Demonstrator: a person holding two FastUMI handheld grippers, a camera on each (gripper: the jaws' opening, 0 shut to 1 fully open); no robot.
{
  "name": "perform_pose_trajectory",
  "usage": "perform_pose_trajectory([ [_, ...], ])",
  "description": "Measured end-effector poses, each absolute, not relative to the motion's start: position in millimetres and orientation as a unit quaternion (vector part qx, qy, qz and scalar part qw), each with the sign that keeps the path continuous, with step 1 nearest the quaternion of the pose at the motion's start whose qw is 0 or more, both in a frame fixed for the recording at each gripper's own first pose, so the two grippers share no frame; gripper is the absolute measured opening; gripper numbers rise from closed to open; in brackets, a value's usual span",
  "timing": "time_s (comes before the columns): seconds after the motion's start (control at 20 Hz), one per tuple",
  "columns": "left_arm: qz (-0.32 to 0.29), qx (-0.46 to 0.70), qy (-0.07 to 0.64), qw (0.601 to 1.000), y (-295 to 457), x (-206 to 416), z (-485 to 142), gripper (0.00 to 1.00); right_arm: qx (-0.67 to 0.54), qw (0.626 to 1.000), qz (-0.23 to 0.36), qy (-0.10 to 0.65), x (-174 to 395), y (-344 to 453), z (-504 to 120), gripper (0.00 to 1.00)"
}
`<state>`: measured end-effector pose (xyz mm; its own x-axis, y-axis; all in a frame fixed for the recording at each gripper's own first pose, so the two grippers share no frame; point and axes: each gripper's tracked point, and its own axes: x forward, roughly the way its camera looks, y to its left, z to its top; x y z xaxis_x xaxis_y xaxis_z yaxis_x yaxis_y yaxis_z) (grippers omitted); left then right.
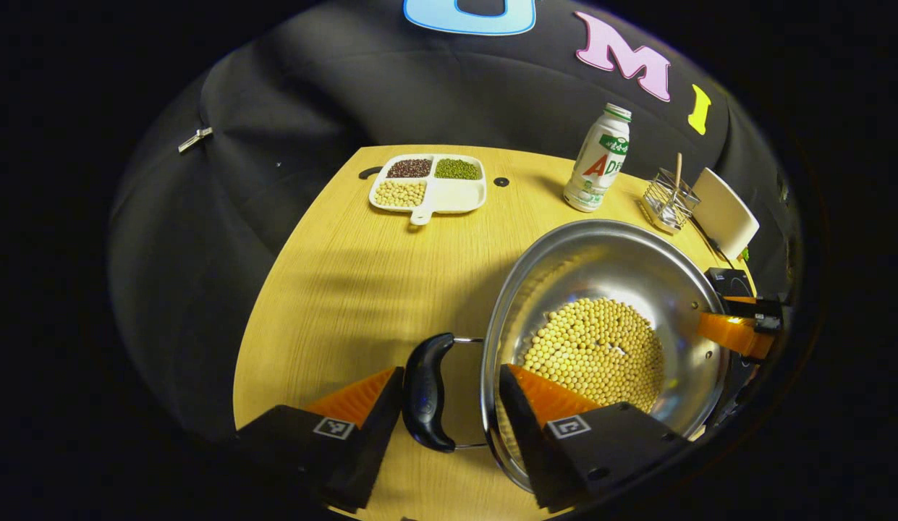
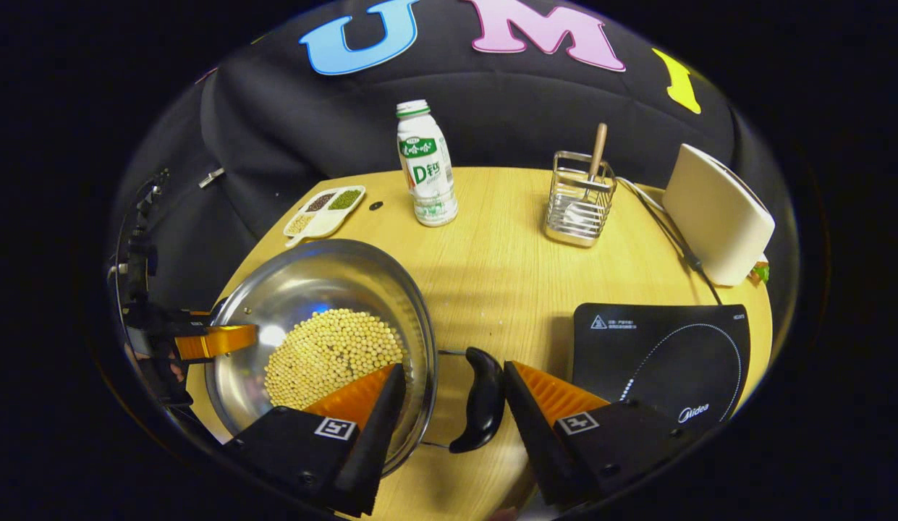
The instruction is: First push the handle of the pot to place it horizontally, then grasp the pot with both hands and set it on the induction cooktop.
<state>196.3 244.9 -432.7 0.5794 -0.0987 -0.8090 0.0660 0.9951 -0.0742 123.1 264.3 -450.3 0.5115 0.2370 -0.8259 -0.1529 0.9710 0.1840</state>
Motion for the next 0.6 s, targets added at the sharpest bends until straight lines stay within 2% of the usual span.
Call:
perform_pose_trajectory([
  [0.05, -0.047, -0.014, 0.456, 0.889, 245.1, 197.1, -433.1, 0.77, 0.044, 0.865, 0.108, 0.487, 125.0, 265.0, -456.6, 0.85],
  [0.1, -0.048, -0.012, 0.456, 0.889, 245.8, 196.8, -433.0, 0.70, 0.040, 0.863, 0.099, 0.494, 123.6, 261.3, -459.9, 0.79],
  [0.2, -0.050, -0.011, 0.455, 0.889, 245.2, 198.8, -433.1, 0.69, 0.045, 0.859, 0.093, 0.502, 125.3, 260.2, -463.0, 0.66],
  [0.25, -0.049, -0.012, 0.453, 0.890, 245.4, 199.0, -431.8, 0.69, 0.052, 0.857, 0.088, 0.505, 124.8, 260.1, -463.0, 0.67],
  [0.45, -0.049, -0.024, 0.450, 0.891, 245.3, 195.6, -429.9, 0.61, 0.044, 0.854, 0.086, 0.512, 124.0, 261.1, -463.7, 0.54],
  [0.5, -0.047, -0.029, 0.453, 0.890, 244.7, 193.6, -428.9, 0.60, 0.044, 0.851, 0.084, 0.517, 121.1, 259.9, -461.0, 0.58],
  [0.6, -0.045, -0.036, 0.455, 0.889, 243.8, 187.9, -422.9, 0.58, 0.049, 0.852, 0.082, 0.514, 121.1, 260.6, -450.2, 0.58],
])
